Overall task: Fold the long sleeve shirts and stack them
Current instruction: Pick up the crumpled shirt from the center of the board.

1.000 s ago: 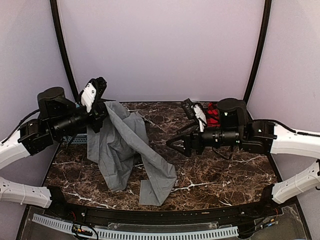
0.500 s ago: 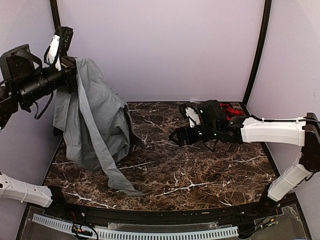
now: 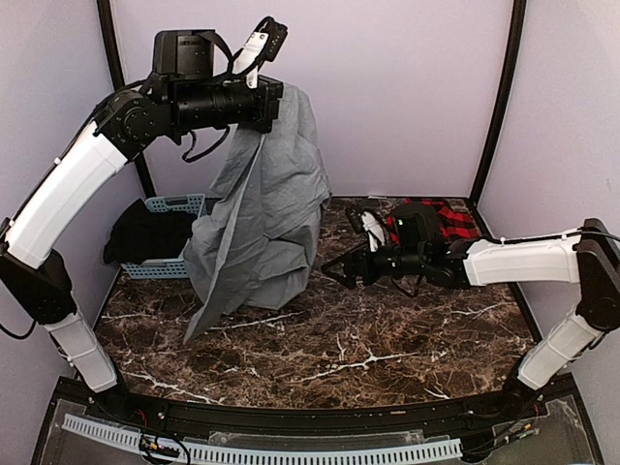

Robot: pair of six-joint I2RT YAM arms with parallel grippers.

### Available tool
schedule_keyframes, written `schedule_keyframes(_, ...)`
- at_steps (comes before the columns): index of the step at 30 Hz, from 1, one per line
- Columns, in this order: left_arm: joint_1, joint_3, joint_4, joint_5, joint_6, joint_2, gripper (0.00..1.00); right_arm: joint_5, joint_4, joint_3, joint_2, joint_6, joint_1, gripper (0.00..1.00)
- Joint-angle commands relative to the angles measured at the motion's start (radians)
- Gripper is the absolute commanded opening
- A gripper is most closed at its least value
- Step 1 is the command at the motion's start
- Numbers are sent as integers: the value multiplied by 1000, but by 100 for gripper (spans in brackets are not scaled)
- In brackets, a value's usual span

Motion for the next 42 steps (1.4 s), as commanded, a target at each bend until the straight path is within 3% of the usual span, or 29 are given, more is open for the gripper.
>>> schedule_keyframes(1,-5,98,46,126,-77,-27,0,-79,164,-73,1,3,0,91)
schedule_keyframes(7,-6,54,46,155,-76,-65,0,42,115,-59,49,-50,0,91)
schedule_keyframes(12,-4,-57,49,124,-32,-151,0,72,95,-92,-32,-70,0,90)
schedule_keyframes(18,-4,-412,95,-16,32,-322,0,68,-36,-157,-155,-94,0,90)
schedule_keyframes(21,-3,-630,109,-158,17,-408,0,78,-94,-190,-199,-96,0,89)
schedule_keyframes(26,10,-845,127,-224,-45,-478,0,112,-109,-234,-205,-77,0,89)
schedule_keyframes(36,42,-927,118,-255,-75,-503,0,440,-176,-159,-1,-84,0,89)
schedule_keyframes(42,67,-993,136,-241,-89,-541,0,514,-297,-37,105,-6,-31,86)
